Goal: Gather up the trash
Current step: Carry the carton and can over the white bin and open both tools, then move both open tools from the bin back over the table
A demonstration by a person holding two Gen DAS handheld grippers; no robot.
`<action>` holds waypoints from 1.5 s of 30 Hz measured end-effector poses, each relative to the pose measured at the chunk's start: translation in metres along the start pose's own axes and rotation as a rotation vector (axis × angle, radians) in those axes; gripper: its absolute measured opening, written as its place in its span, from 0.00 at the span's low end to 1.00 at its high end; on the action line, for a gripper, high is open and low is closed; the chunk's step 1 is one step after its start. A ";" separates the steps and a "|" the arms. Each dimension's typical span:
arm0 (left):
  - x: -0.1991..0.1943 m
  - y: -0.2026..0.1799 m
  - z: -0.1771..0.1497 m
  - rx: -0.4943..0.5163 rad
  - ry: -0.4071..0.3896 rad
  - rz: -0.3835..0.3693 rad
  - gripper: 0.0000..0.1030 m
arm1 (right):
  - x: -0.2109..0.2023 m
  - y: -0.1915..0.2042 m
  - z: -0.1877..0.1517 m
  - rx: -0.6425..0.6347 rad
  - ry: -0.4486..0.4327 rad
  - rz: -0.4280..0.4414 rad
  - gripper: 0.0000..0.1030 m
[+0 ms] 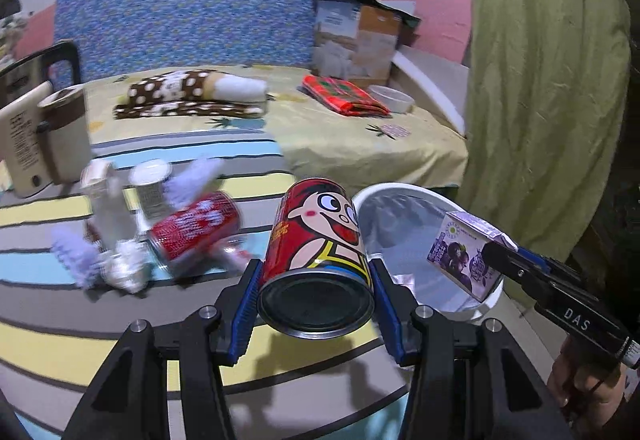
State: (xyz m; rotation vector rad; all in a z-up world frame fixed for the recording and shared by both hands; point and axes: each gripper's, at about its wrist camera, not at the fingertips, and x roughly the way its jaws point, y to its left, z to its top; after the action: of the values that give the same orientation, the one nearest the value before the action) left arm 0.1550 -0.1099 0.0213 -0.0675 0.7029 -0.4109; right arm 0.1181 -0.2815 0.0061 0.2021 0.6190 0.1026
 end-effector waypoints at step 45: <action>0.076 -0.054 0.012 0.021 0.066 -0.098 0.66 | 0.014 -0.054 -0.003 0.069 0.050 -0.129 0.40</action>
State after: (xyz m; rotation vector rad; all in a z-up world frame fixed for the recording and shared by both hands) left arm 0.1962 -0.1897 -0.0055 -0.0691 0.7623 -0.5159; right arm 0.1301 -0.3319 -0.0159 0.2261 0.6838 -0.0378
